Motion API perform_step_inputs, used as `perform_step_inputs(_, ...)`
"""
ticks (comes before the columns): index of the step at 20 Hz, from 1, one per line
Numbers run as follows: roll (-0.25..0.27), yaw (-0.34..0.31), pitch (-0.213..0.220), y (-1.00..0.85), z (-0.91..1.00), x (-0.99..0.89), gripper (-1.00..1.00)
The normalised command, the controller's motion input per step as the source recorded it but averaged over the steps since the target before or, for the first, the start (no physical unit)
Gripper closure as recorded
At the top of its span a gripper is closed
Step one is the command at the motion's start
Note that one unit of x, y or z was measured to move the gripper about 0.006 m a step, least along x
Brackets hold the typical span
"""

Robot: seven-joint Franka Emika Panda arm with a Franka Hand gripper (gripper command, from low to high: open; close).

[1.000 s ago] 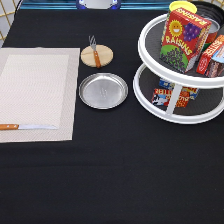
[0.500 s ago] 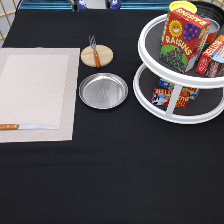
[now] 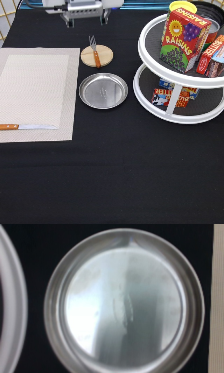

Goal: Arrange plate and fork

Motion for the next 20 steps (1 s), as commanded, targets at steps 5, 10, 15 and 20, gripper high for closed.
perform_step_inputs(5, -0.011, -0.026, 0.036, 0.07, -0.33, 0.65, -1.00)
perform_step_inputs(10, -0.026, -0.035, 0.059, 0.30, -0.30, 0.38, -1.00)
perform_step_inputs(15, -0.027, -0.008, 0.043, 0.43, -0.37, 0.24, -1.00)
perform_step_inputs(20, 0.006, -0.006, 0.001, 0.18, -0.52, 0.12, -1.00)
